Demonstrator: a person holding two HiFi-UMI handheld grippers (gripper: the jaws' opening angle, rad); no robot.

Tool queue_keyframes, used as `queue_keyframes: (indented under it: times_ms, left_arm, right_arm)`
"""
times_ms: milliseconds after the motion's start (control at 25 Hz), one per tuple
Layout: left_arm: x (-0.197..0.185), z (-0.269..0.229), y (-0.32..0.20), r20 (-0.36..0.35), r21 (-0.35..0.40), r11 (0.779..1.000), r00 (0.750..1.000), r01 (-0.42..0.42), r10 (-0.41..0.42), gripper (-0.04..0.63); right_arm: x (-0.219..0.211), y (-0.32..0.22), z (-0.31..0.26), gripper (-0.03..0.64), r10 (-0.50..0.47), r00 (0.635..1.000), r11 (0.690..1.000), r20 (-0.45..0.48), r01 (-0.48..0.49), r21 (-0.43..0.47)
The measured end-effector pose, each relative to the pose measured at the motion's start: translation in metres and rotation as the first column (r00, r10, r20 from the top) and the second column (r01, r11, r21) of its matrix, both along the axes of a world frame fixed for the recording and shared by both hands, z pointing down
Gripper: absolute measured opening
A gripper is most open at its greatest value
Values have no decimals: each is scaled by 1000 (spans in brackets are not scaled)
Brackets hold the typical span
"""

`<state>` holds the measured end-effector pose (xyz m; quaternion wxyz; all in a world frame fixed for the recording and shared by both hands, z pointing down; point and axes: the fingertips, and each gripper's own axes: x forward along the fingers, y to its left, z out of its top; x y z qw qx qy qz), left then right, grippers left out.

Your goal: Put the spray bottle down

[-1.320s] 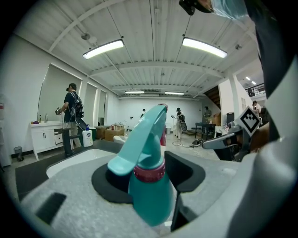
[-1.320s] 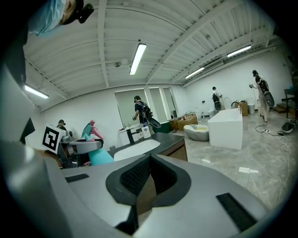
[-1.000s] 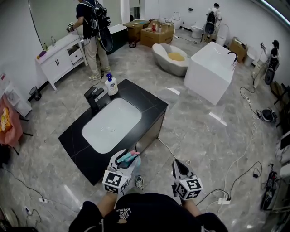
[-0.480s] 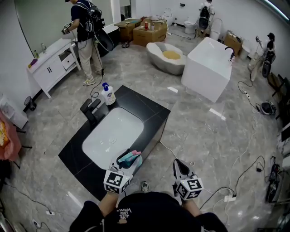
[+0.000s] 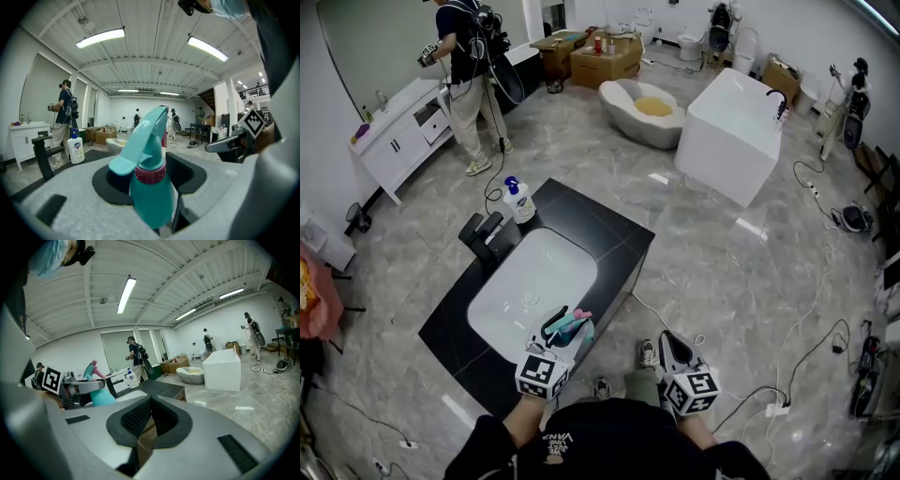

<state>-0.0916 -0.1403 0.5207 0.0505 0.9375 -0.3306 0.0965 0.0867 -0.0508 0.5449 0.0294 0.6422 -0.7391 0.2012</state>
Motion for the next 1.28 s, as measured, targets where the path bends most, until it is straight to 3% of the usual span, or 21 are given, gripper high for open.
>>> queue_keyframes:
  times_ms: [760, 1280]
  left_arm:
    - [67, 6, -116, 3, 40, 990, 991, 134, -134, 218]
    - [106, 14, -196, 41, 118, 971, 976, 208, -214, 218]
  right_arm:
    - [65, -117, -1, 3, -163, 987, 987, -14, 163, -12]
    - [108, -157, 12, 2, -211, 977, 977, 11, 211, -31]
